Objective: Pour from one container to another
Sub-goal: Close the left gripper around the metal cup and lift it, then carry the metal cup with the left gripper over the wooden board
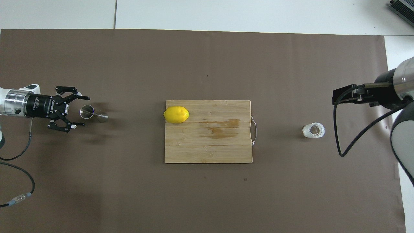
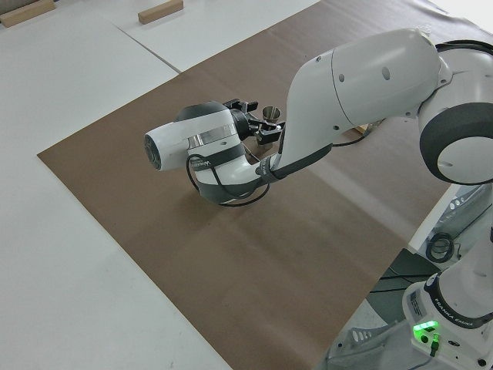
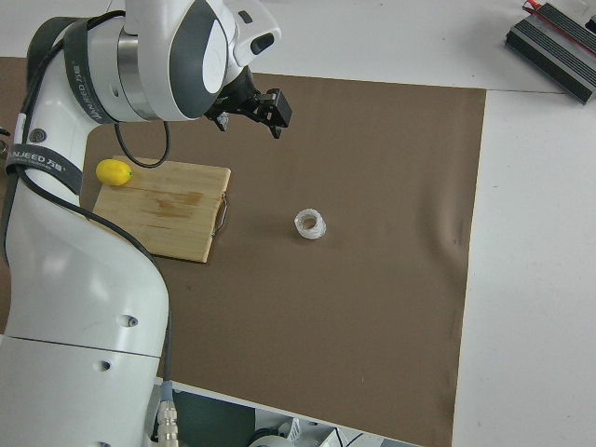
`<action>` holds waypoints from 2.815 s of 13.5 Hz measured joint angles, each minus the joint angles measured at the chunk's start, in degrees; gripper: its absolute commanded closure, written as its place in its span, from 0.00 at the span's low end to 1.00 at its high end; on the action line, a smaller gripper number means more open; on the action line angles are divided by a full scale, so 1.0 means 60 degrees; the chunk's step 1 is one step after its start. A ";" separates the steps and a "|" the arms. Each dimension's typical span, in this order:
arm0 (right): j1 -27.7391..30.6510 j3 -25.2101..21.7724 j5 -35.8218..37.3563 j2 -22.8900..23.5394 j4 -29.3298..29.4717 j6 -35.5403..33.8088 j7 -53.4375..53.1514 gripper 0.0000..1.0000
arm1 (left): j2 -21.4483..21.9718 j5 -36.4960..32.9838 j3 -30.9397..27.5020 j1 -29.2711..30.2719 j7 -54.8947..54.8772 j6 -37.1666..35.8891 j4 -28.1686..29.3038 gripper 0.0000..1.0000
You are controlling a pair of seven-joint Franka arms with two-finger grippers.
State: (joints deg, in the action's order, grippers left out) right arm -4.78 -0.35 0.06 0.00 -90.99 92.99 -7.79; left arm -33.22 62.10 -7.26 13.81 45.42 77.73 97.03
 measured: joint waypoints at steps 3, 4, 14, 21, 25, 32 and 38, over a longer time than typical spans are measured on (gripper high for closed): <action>0.0000 0.0000 0.0000 0.0000 0.0000 0.0000 0.0000 0.00 | -0.0005 0.0008 0.0002 -0.0004 0.0001 0.0007 0.0104 0.00; 0.0000 0.0000 0.0000 0.0000 0.0000 0.0000 0.0000 0.00 | -0.0005 0.0008 0.0008 -0.0012 0.0001 0.0008 0.0126 0.00; 0.0000 0.0000 0.0000 0.0000 0.0000 0.0000 0.0000 0.00 | -0.0005 0.0008 0.0018 -0.0022 0.0002 0.0015 0.0137 0.30; 0.0000 0.0000 0.0000 0.0000 0.0000 0.0000 0.0000 0.00 | -0.0005 0.0008 0.0009 -0.0014 0.0004 0.0037 0.0137 1.00; 0.0000 0.0000 0.0000 0.0000 0.0000 0.0000 0.0000 0.00 | 0.0006 0.0050 0.0114 -0.0016 0.0355 0.0033 0.0030 1.00; 0.0000 0.0000 0.0000 0.0000 0.0000 0.0000 0.0000 0.00 | 0.0332 0.0490 0.1067 -0.0158 0.0598 -0.0233 -0.0231 1.00; 0.0000 0.0000 0.0000 0.0000 0.0000 0.0000 0.0000 0.00 | 0.1007 0.1211 0.1093 -0.1259 0.1485 -0.0351 -0.0229 1.00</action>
State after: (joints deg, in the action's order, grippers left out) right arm -4.77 -0.35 0.06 0.00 -90.99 92.99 -7.79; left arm -27.18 69.36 -0.70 6.26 54.33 75.63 95.66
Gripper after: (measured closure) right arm 0.000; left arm 0.507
